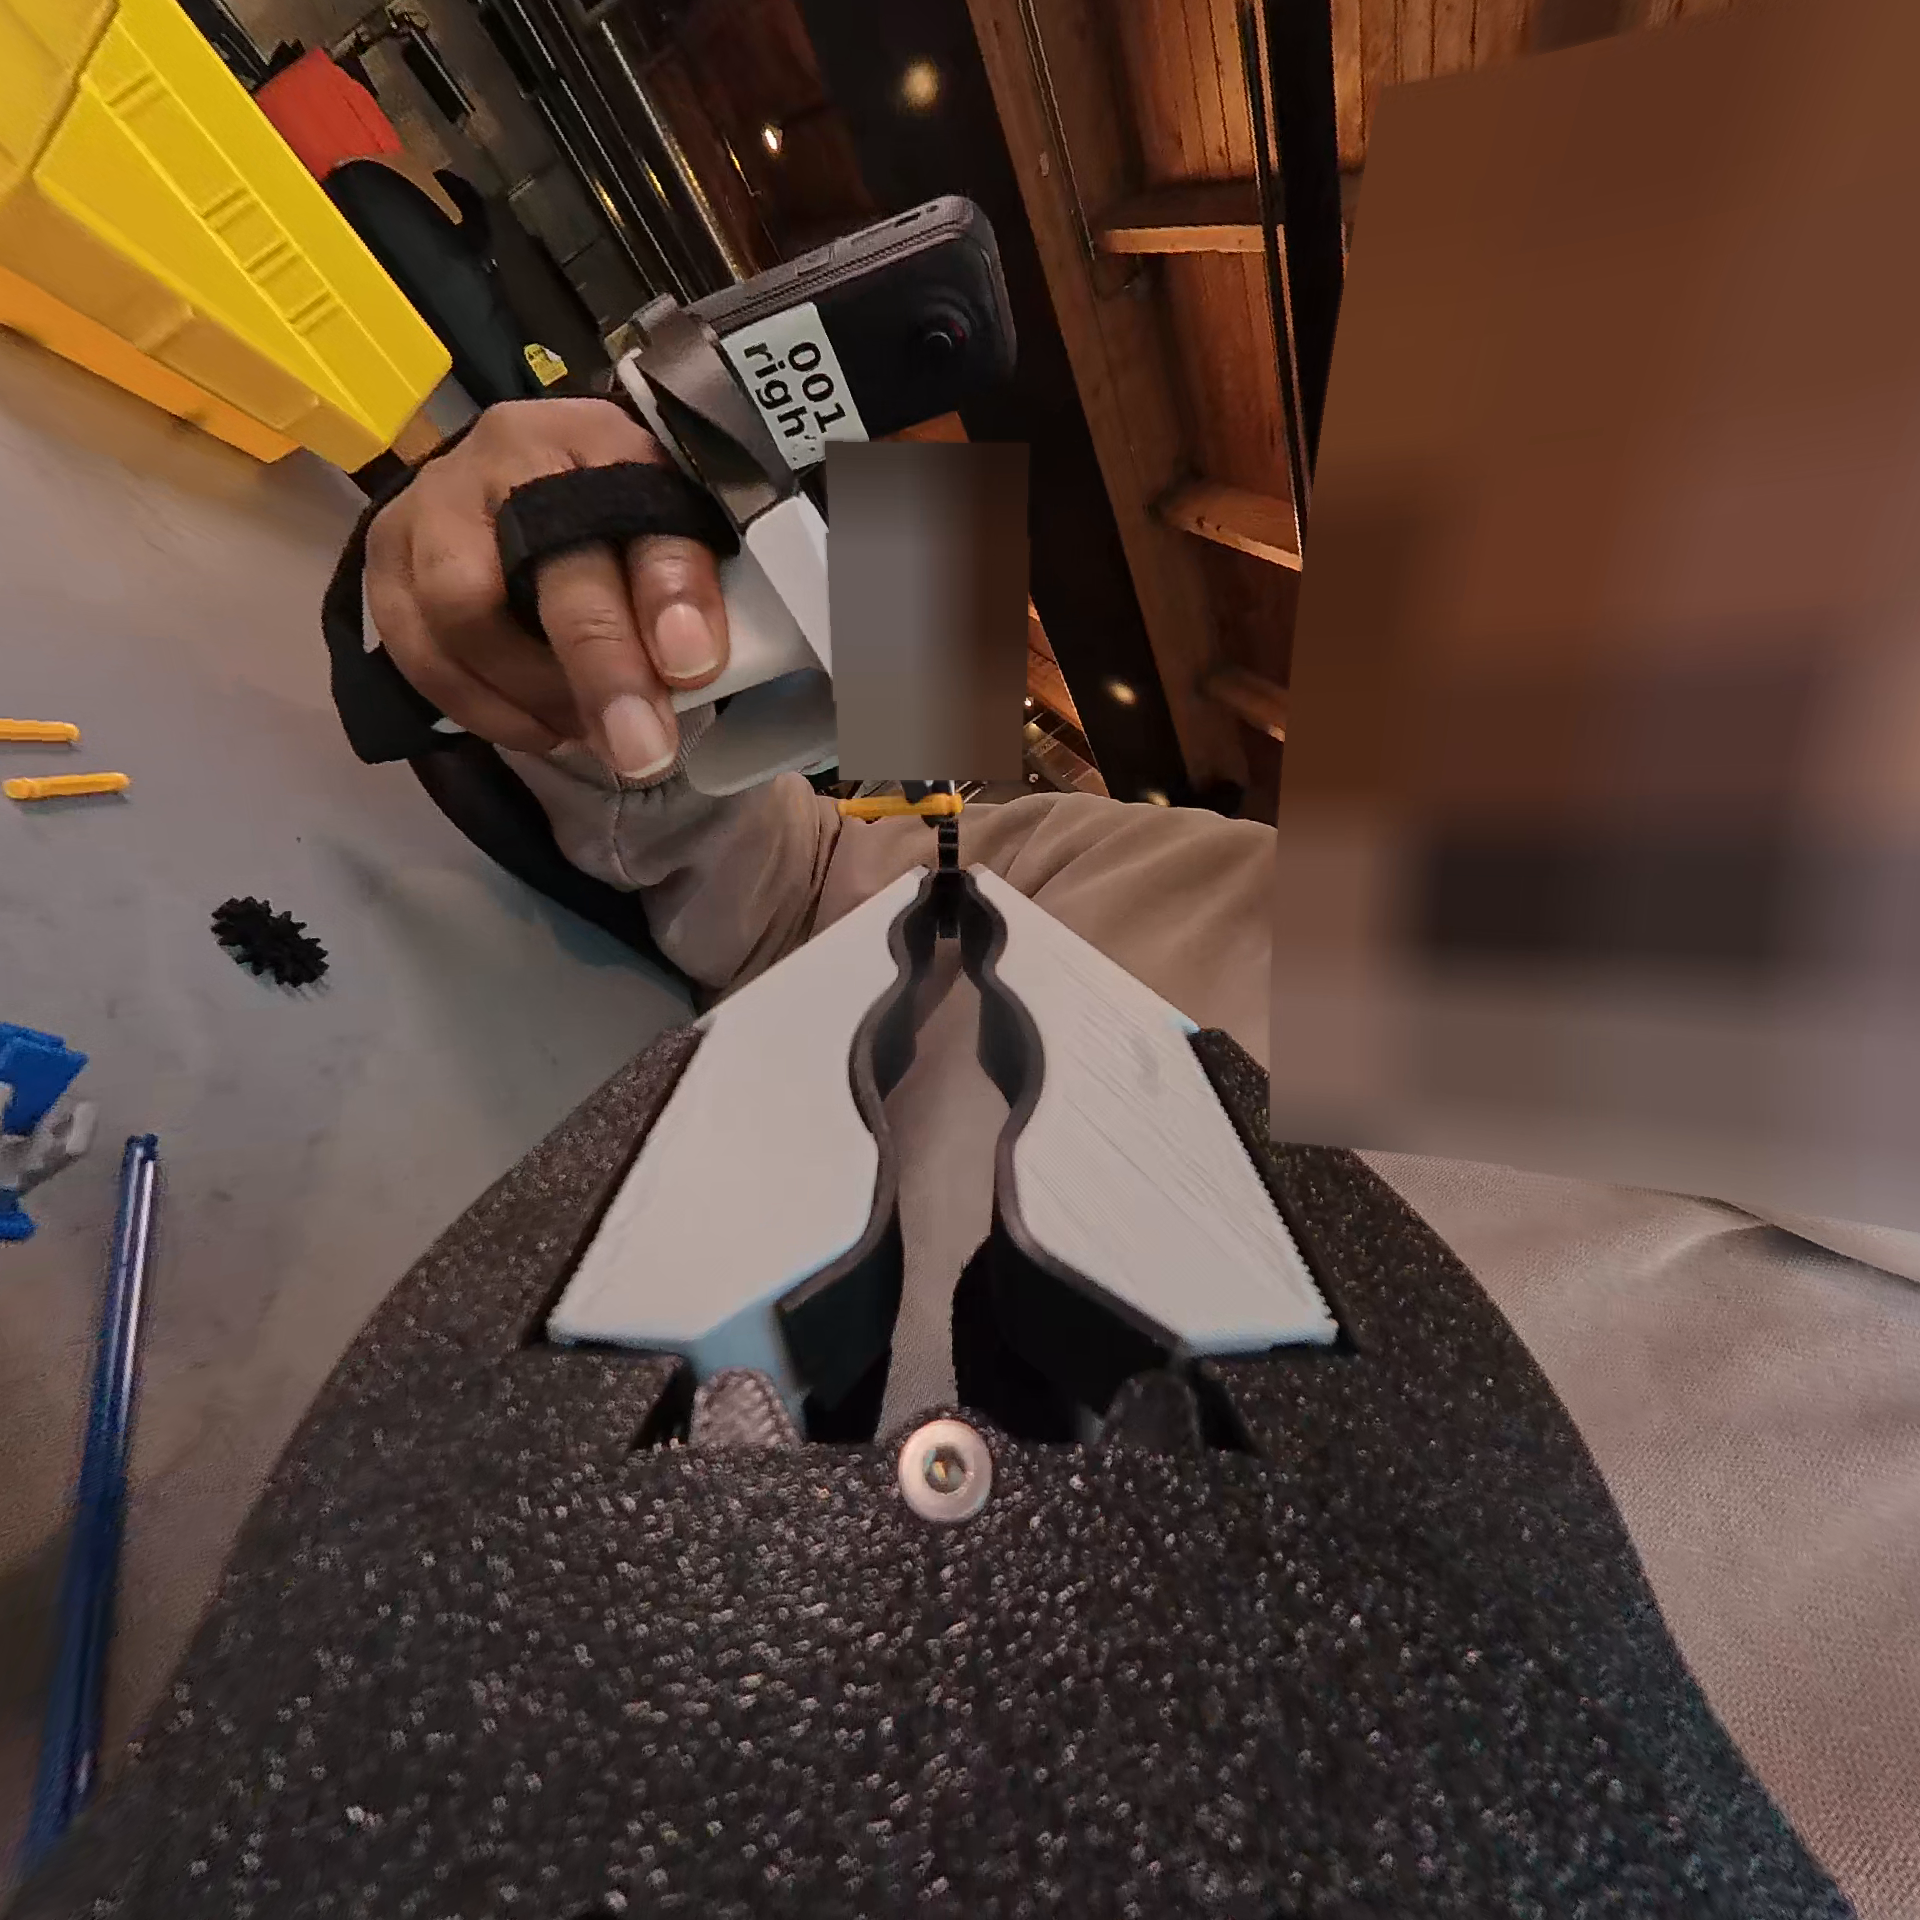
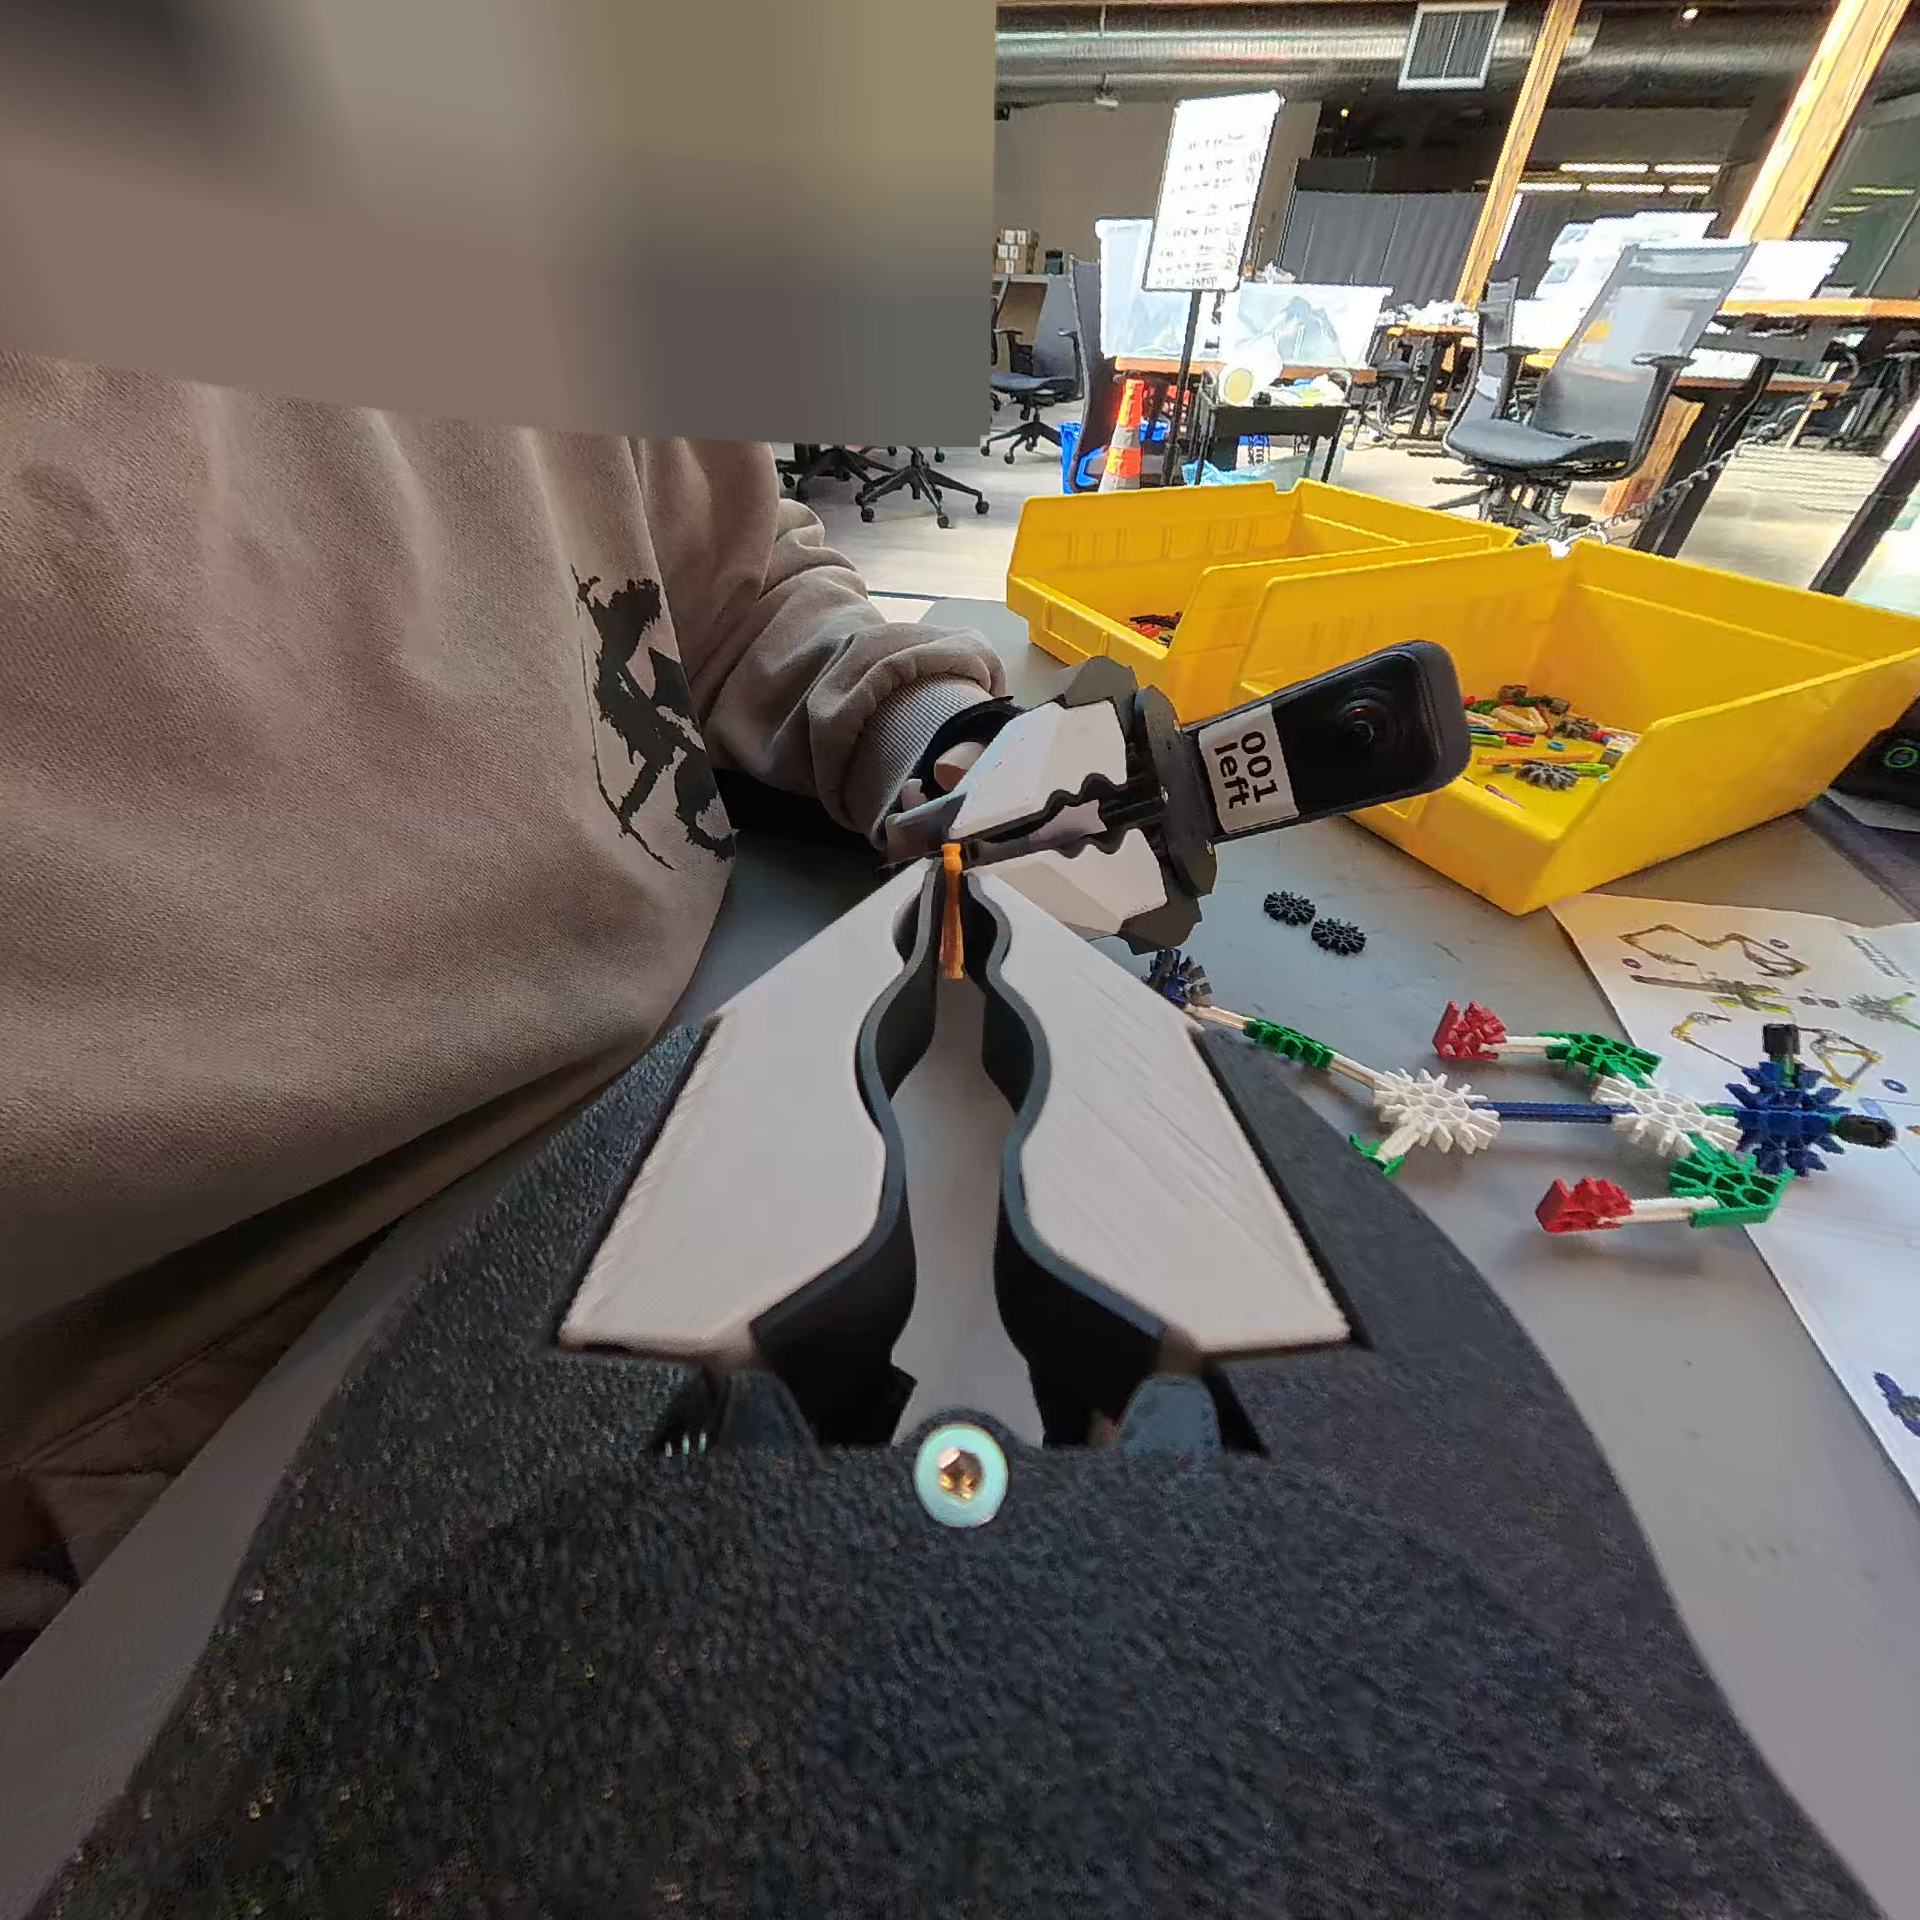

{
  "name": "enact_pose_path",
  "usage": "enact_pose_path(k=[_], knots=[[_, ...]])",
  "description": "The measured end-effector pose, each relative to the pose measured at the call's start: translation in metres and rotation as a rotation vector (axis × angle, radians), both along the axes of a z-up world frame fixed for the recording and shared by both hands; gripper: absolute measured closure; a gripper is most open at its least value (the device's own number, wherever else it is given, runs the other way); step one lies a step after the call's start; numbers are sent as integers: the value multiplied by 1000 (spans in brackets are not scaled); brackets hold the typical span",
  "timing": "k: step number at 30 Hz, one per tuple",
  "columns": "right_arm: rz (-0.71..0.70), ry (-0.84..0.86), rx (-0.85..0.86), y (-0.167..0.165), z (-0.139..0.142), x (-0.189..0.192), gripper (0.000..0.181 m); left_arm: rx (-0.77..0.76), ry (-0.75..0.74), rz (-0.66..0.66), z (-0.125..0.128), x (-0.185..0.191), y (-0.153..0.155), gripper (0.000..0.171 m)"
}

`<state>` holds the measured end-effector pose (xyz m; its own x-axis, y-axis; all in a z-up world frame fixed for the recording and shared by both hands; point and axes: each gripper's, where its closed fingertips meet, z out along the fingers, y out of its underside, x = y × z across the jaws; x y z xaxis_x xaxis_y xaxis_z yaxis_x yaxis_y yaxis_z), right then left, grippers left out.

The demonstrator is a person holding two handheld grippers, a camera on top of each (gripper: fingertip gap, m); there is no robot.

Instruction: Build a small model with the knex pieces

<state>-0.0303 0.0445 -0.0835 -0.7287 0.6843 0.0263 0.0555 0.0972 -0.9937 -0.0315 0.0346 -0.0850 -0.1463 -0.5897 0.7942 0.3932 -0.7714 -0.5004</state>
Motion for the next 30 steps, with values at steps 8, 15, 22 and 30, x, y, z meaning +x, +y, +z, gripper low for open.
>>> enact_pose_path(k=[8, 15, 22, 30], knots=[[-15, -226, 281, 3, -61, 3, 180, 10, 140, 41, -14, -7, 4, 170], [-53, -429, 686, 3, -132, 4, 179, 67, 406, 139, -37, -22, 13, 170], [-79, -507, 651, 15, -133, 12, 169, 49, 420, 131, -44, -21, 14, 170], [-52, -590, 628, 10, -137, 13, 175, 40, 420, 119, -47, -19, 14, 170]])
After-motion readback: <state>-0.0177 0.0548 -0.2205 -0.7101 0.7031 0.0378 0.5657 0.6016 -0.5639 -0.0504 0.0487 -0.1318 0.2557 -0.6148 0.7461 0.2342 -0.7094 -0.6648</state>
